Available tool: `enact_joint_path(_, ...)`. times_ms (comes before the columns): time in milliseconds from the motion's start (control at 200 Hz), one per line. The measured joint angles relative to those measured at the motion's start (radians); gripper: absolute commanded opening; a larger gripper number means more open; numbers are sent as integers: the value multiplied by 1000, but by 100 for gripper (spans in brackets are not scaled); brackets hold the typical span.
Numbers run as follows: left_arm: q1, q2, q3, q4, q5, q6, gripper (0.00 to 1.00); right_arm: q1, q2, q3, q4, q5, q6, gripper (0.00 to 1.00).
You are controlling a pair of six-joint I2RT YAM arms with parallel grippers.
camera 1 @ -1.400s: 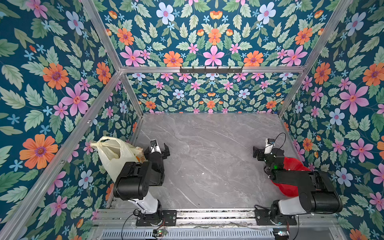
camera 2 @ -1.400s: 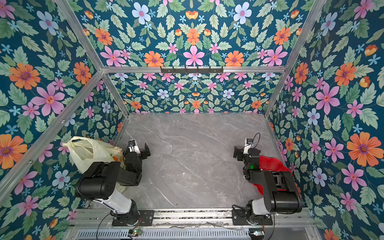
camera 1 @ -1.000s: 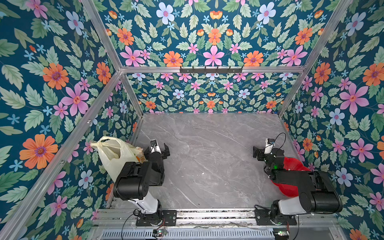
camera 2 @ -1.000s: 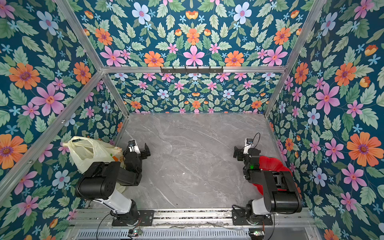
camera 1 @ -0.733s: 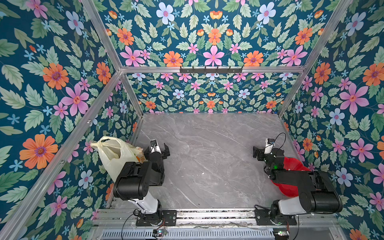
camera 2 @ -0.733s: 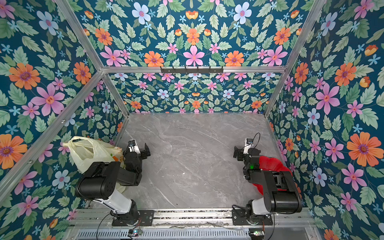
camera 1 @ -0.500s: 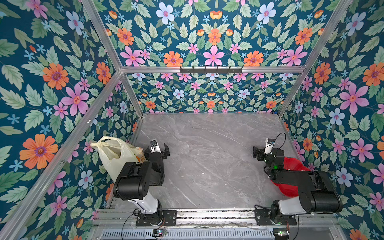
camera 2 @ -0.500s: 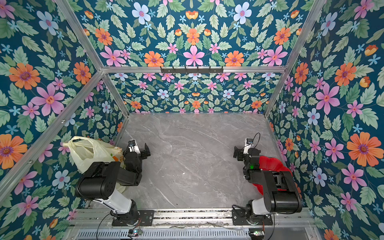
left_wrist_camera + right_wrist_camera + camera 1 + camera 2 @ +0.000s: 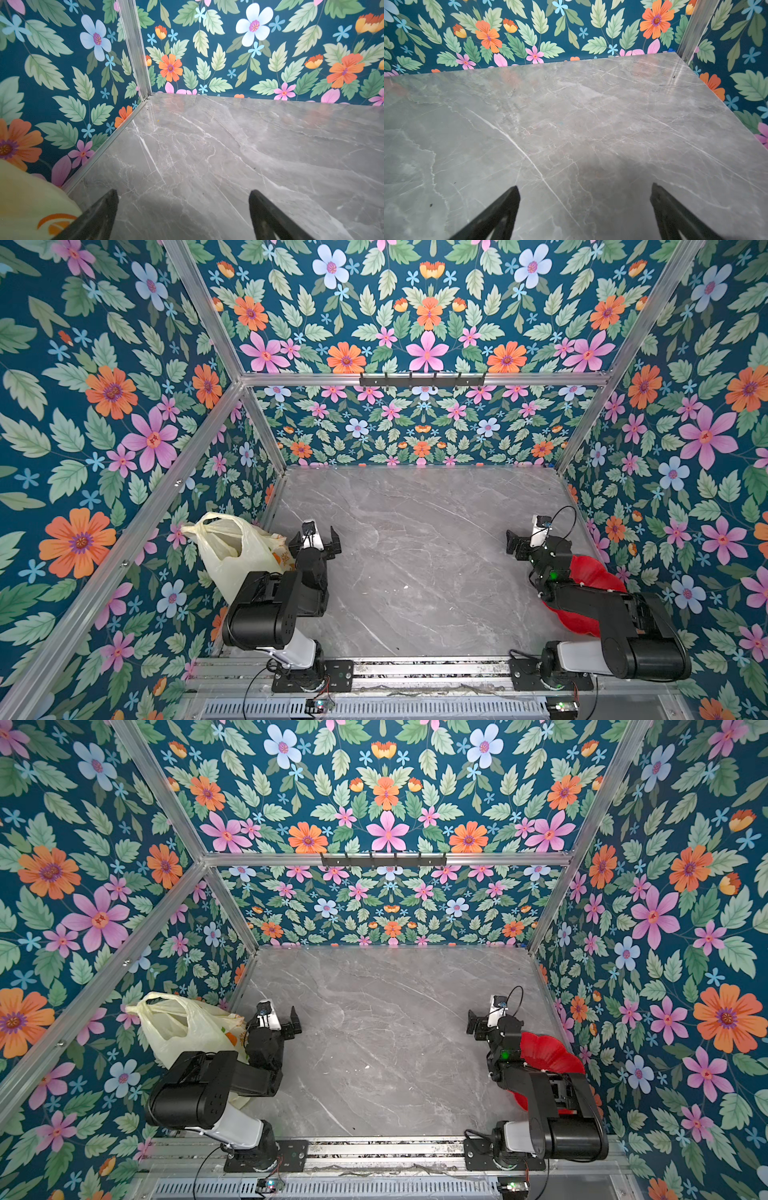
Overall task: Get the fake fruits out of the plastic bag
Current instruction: 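Raise the left gripper and grasp the yellow plastic bag's handles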
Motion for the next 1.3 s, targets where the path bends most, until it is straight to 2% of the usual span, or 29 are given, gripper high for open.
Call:
enact_joint_path(255,-80,-254,80,-223,-40,19,100,9,-259,60,-232,-34,6,99)
enact_joint_path(455,-84,-390,323,-558,24,-148,100,12,-514,163,-477,-103,91,99)
enact_joint_path(530,-85,-406,443,-716,68,-210,100,14,-569,225,-595,-46,167,99)
enact_joint_path(695,-84,-408,713,-1083,73,-352,100,8,-633,352,-893,154,369,99)
enact_joint_path(805,-84,-414,878,-1278,129,-375,100,2,-654,373,-1009,191,449,99)
enact_joint_path(900,-86,-470,925,-1367,154,-400,100,2,-660,375,-1055,184,486,99)
enact_joint_path(1025,-82,-591,922,-1443,95,-457,100,2,-652,378,-1065,159,508,99)
enact_joint_path(1105,-82,-611,985,-1513,52,-467,100,1,-639,389,-1072,148,512,99)
enact_joint_path(1205,-85,-593,1104,-1646,-75,-507,100,1,-628,403,-1081,123,519,99)
enact_joint_path(1300,-82,-606,1143,-1780,-219,-562,100,1,-616,406,-1083,100,519,99)
